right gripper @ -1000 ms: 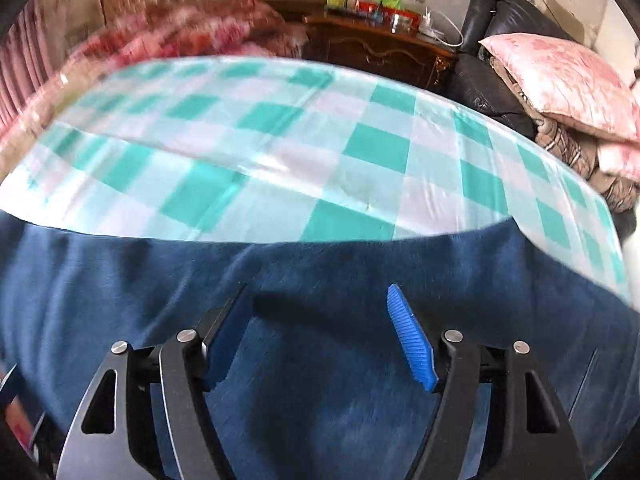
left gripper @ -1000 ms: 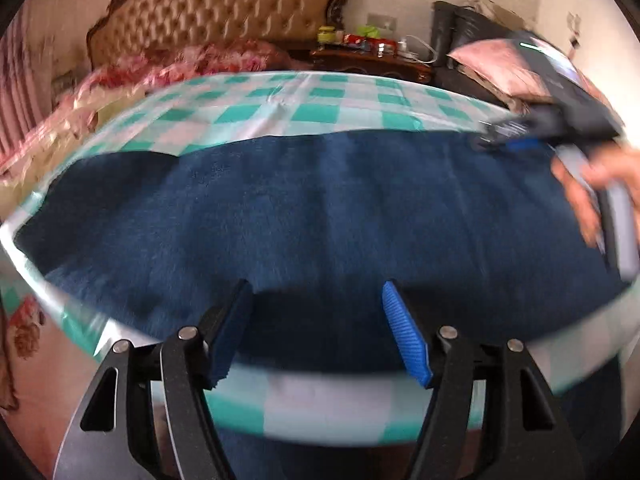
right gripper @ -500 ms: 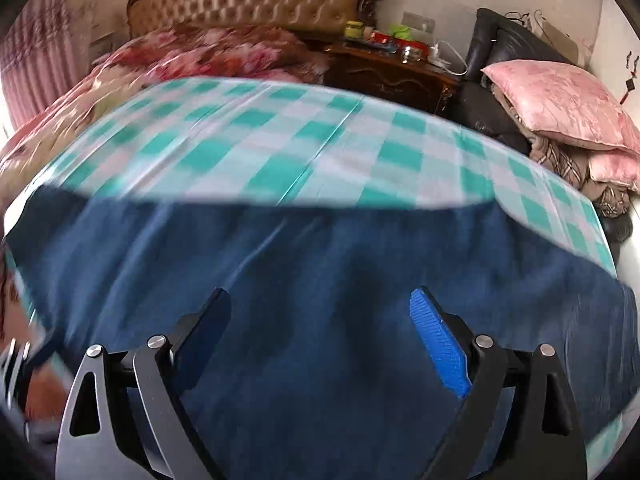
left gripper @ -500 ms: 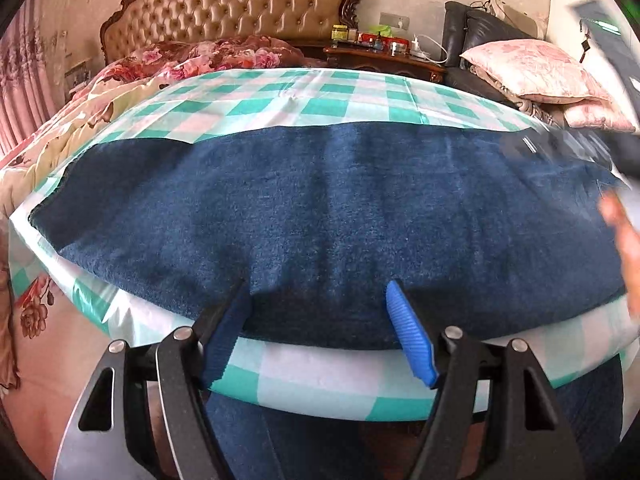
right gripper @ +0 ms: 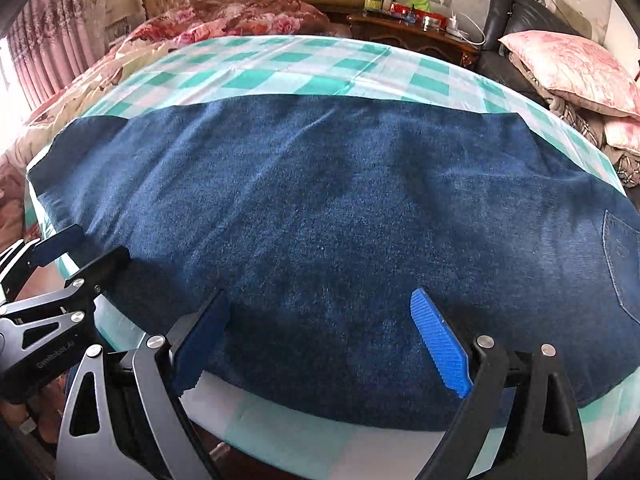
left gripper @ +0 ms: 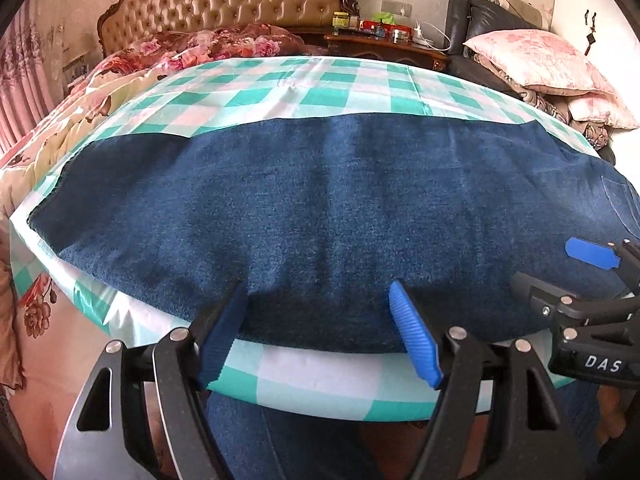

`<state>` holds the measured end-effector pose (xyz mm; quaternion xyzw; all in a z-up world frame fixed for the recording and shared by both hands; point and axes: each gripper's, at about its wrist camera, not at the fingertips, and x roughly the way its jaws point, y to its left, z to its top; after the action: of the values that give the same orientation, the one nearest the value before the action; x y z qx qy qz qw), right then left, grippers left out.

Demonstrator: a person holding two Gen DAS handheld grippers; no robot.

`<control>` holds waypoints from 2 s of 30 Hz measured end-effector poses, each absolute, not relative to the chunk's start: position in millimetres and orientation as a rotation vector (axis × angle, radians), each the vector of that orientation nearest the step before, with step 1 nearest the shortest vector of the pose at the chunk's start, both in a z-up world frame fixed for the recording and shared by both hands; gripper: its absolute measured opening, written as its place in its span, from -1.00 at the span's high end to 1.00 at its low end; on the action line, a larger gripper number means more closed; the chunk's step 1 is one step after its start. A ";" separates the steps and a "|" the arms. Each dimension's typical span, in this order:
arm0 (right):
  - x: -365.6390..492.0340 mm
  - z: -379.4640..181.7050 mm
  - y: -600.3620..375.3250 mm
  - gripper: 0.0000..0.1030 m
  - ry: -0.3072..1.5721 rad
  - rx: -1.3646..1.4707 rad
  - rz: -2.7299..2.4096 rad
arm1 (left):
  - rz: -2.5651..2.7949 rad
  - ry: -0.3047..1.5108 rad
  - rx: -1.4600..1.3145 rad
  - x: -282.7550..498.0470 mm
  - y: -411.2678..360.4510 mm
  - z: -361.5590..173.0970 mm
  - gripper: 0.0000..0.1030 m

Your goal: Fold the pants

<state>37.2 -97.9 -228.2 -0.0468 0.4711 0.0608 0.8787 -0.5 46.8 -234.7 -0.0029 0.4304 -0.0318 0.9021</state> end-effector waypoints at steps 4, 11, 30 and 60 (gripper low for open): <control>39.7 -228.3 -96.7 -0.78 1.004 -0.110 0.132 | -0.075 0.866 -0.041 13.3 62.5 -220.6 0.03; 43.1 -228.9 -97.1 -0.80 1.024 -0.104 0.126 | -0.204 0.870 0.023 97.7 60.9 -198.9 0.39; 47.6 -215.8 -102.6 -0.24 1.014 -0.064 0.109 | -0.187 0.970 0.119 185.0 59.1 -222.4 0.66; 217.3 -209.5 -22.0 1.00 1.034 -0.462 0.519 | -0.284 0.956 -0.926 -8.6 171.8 -262.6 1.00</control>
<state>217.3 -22.0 -209.5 -0.2162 0.4844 0.2429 0.8122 -8.6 171.8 -262.6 -0.4283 0.4421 -0.1313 0.7771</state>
